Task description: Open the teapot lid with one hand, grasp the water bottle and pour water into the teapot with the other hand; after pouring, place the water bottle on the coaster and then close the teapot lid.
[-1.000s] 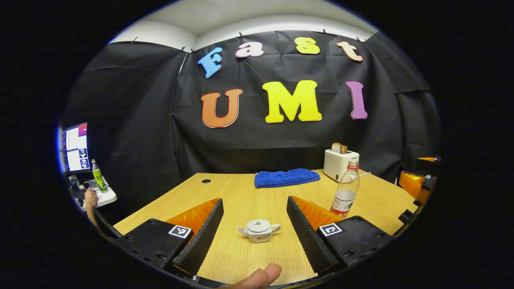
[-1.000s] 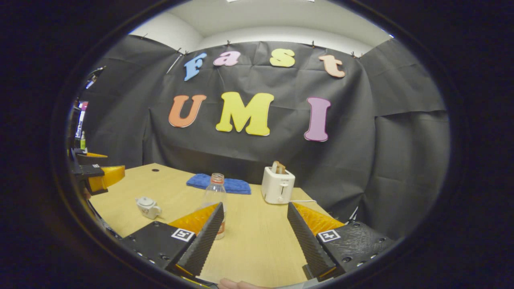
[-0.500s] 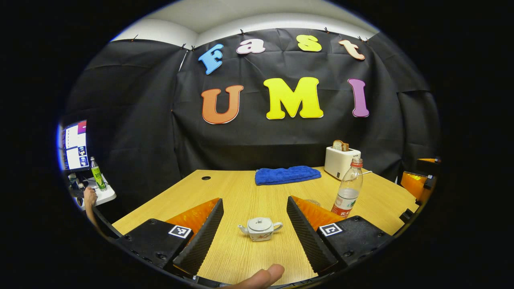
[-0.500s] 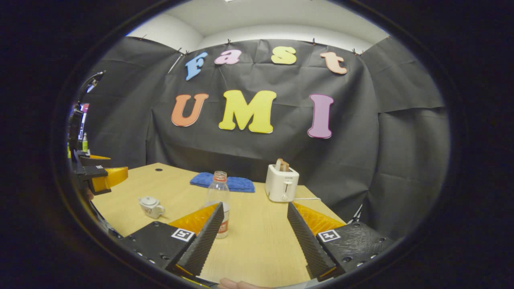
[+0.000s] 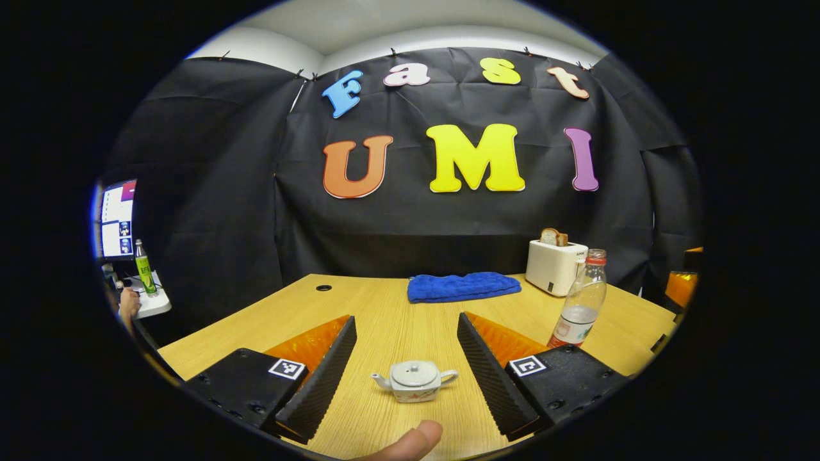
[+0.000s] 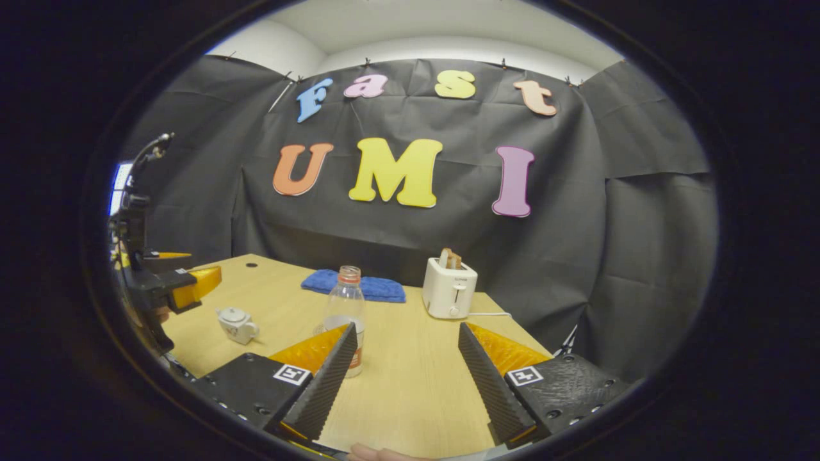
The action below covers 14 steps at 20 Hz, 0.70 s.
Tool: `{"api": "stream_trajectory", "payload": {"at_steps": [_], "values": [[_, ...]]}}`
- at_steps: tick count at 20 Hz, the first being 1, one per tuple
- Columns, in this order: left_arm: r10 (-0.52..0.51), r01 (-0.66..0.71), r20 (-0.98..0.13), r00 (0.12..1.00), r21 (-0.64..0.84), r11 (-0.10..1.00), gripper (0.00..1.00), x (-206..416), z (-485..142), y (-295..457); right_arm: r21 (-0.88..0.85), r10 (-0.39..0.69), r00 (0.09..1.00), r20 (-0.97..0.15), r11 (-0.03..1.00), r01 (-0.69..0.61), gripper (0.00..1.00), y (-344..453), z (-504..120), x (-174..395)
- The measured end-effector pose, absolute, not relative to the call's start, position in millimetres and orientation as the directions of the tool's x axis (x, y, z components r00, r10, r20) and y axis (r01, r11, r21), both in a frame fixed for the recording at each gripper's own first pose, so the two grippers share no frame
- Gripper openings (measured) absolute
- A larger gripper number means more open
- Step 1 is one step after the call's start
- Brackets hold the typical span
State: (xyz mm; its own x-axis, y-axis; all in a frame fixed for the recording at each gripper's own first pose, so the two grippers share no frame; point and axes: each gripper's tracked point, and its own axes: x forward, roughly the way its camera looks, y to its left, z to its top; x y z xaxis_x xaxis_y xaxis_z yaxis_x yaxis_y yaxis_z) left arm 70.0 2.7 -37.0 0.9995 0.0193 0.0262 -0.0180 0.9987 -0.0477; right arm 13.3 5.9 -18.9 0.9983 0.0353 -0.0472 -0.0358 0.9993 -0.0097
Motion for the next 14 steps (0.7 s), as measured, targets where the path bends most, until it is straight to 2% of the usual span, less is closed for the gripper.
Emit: {"api": "stream_trajectory", "payload": {"at_steps": [3, 7, 9, 11, 12, 14], "values": [[0.008, -0.008, 0.012, 1.0, -0.043, 0.999, 0.99, 93, -61, -1, -0.021, 0.027, 0.998, -0.049, 0.999, -0.028, 0.95, 6, -21, 16], [0.01, -0.014, -0.068, 0.998, -0.064, 0.998, 1.0, 113, -98, -1, -0.024, 0.029, 0.998, -0.06, 0.999, -0.031, 0.97, 8, -25, 18], [0.016, -0.021, -0.073, 0.997, -0.066, 0.998, 0.98, 117, -103, 1, -0.025, 0.027, 0.998, -0.061, 0.999, -0.028, 0.98, 8, -26, 20], [0.018, -0.023, -0.093, 0.996, -0.049, 0.999, 0.91, 123, -111, 3, -0.017, 0.011, 0.998, -0.06, 1.0, -0.012, 0.97, 5, -27, 22], [0.011, -0.015, -0.093, 0.996, -0.051, 0.999, 0.84, 125, -112, 2, -0.012, 0.007, 0.998, -0.064, 1.0, -0.008, 0.97, 5, -28, 23], [-0.013, 0.007, -0.09, 0.996, -0.059, 0.998, 0.78, 128, -113, -3, -0.004, 0.013, 0.997, -0.078, 1.0, -0.013, 0.98, 8, -33, 25]]}}
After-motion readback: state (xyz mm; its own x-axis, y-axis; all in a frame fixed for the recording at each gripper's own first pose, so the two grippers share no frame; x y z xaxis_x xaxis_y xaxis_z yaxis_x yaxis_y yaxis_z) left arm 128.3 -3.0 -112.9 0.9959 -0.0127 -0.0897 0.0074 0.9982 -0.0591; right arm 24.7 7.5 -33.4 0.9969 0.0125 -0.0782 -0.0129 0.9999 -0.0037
